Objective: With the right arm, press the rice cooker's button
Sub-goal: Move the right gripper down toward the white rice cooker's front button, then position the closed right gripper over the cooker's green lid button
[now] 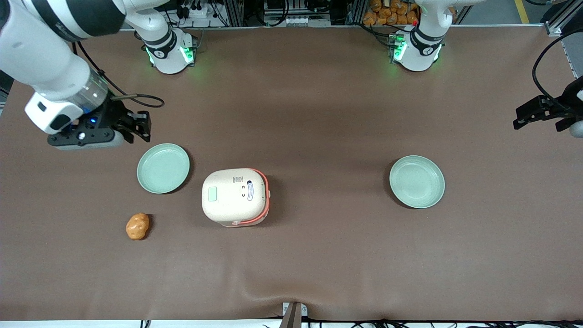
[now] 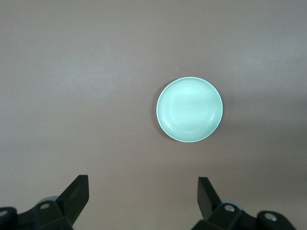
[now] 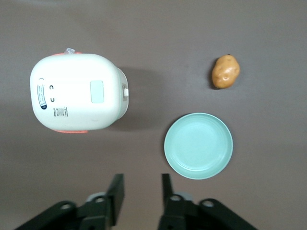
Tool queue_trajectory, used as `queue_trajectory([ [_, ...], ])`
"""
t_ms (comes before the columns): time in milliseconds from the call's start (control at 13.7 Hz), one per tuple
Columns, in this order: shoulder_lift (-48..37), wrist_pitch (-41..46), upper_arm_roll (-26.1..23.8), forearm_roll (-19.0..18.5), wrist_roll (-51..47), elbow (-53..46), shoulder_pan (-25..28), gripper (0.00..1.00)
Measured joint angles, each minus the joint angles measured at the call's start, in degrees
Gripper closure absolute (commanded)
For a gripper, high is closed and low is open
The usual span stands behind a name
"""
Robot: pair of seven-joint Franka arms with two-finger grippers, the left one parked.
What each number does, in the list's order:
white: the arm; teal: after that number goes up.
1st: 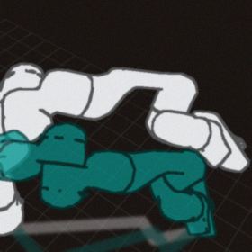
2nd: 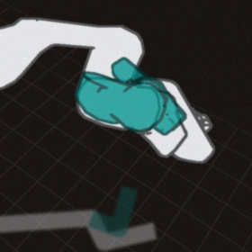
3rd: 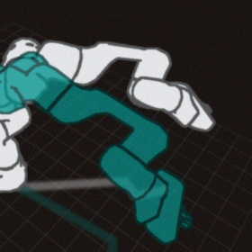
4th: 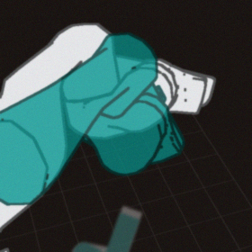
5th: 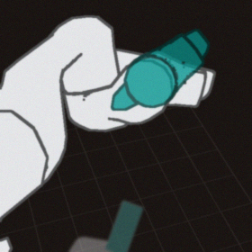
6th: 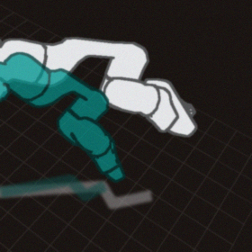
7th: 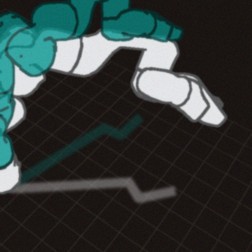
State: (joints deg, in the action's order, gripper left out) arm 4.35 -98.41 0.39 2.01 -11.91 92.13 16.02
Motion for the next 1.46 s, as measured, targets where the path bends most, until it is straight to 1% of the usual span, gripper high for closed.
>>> queue_trajectory([
  [73,0.8,-0.9,0.0,0.0,-0.1,0.0,0.2,0.98],
  [146,1.6,-1.7,0.0,0.0,-0.1,0.0,0.3,1.00],
  [805,8.5,-8.6,0.0,0.0,-1.4,0.9,0.7,1.00],
  [1098,11.7,-14.7,0.0,-0.7,-4.7,1.7,3.3,1.00],
  [1463,15.9,-23.0,0.0,-1.1,-5.2,1.8,4.8,1.00],
])
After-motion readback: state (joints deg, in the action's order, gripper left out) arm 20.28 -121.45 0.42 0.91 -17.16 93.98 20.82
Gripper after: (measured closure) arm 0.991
